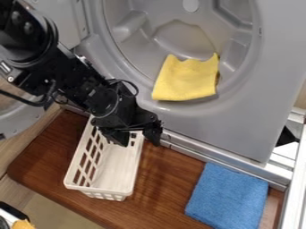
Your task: Move the blue cloth to the right side of the basket
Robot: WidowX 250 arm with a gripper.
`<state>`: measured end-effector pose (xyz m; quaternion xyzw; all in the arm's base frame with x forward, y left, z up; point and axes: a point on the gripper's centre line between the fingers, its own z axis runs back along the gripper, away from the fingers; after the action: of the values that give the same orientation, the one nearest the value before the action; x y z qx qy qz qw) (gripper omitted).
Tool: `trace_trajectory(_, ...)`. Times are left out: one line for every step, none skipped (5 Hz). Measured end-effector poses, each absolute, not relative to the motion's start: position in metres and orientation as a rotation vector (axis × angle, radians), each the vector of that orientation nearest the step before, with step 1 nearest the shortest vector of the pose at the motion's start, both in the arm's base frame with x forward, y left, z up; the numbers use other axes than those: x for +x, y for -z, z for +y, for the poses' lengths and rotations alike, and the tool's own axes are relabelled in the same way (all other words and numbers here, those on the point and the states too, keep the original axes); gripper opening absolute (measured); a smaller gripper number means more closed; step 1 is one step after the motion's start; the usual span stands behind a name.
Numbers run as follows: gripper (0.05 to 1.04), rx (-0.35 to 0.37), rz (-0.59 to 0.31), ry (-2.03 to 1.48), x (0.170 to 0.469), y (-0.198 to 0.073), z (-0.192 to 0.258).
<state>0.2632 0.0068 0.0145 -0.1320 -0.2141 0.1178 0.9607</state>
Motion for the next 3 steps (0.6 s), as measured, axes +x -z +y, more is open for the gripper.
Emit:
trace_trajectory(1.000, -0.264, -0.410, -0.243, 0.261, -0.009, 0.007)
trace_trajectory(1.000, -0.230, -0.317, -0.223, 0.264, -0.014, -0.001)
trace_trajectory(1.001, -0.190, -0.260, -0.167, 0.270, -0.023, -0.008)
